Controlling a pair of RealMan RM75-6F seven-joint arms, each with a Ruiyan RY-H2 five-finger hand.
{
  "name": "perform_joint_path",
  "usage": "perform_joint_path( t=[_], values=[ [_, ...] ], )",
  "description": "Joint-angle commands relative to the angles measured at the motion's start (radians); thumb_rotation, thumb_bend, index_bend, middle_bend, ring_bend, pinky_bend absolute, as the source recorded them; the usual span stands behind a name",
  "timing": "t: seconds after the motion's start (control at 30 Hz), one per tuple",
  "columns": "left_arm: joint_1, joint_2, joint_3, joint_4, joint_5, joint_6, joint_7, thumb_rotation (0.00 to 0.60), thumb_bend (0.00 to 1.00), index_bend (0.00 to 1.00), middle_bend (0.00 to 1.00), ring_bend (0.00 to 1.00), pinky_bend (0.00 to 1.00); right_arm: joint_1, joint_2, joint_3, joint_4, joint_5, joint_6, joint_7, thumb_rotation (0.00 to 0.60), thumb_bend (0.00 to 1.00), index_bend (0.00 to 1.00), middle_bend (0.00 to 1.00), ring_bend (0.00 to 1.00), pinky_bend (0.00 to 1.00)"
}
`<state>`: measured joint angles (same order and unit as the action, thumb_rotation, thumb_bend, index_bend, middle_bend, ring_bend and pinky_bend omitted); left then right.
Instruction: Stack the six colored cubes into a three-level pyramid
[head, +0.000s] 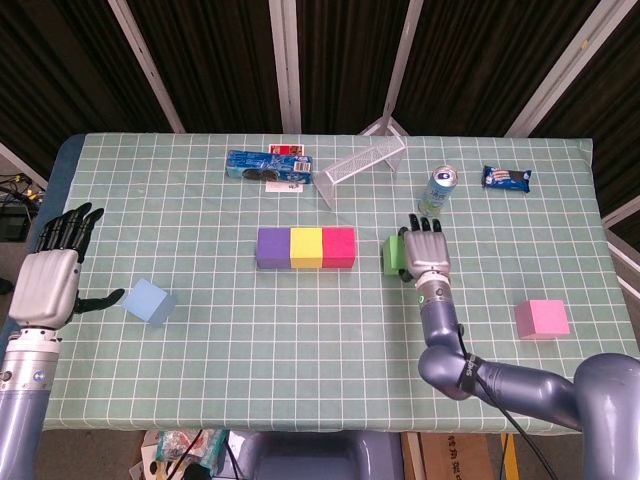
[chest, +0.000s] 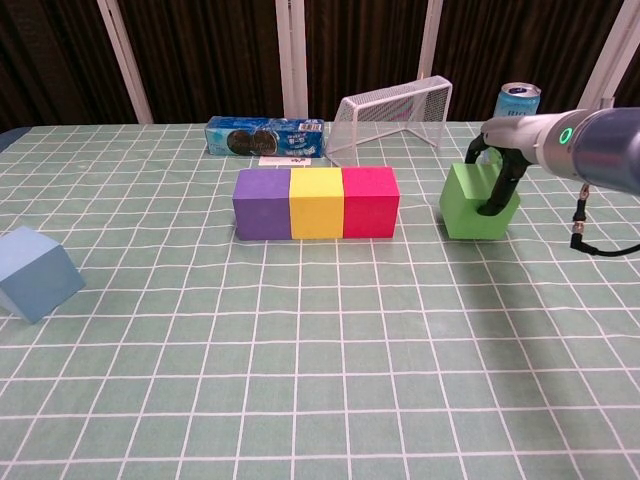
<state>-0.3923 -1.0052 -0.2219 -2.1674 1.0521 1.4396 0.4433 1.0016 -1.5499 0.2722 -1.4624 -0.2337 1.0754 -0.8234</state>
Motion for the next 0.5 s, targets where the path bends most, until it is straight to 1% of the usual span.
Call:
perform_joint_path(
  t=[0.03, 0.13, 0.23, 0.33, 0.5],
  values=[
    [-0.001, -0.001, -0.001, 0.002, -0.003, 0.0, 0.001, 0.6, 0.05, 0.0, 0.0, 0.0, 0.02, -0.001, -0.008, -0.001, 0.016, -0.011, -0.006, 0.007, 0.6, 0.38, 0.34, 0.07, 0.04, 0.0],
    [-0.002, -0.003, -0.001, 0.004, -0.005, 0.0, 0.003, 0.6, 0.05, 0.0, 0.0, 0.0, 0.02, 0.0, -0.011, 0.0, 0.028, -0.011, -0.01, 0.005, 0.6, 0.39, 0.28, 0.07, 0.04, 0.0],
    [-0.003, -0.005, 0.0, 0.004, -0.007, -0.001, 0.005, 0.6, 0.05, 0.0, 0.0, 0.0, 0.02, 0.0, -0.011, 0.002, 0.033, -0.007, -0.013, 0.003, 0.6, 0.39, 0.25, 0.07, 0.04, 0.0],
    [-0.004, -0.006, 0.001, 0.005, -0.007, -0.002, 0.007, 0.6, 0.05, 0.0, 0.0, 0.0, 0.02, -0.003, -0.011, 0.001, 0.039, -0.002, -0.016, 0.002, 0.6, 0.39, 0.19, 0.06, 0.04, 0.0],
    [-0.005, -0.006, 0.002, 0.007, -0.005, -0.002, 0.009, 0.6, 0.05, 0.0, 0.0, 0.0, 0.02, -0.009, -0.013, -0.002, 0.047, 0.002, -0.024, 0.004, 0.6, 0.38, 0.14, 0.04, 0.03, 0.0]
  ],
)
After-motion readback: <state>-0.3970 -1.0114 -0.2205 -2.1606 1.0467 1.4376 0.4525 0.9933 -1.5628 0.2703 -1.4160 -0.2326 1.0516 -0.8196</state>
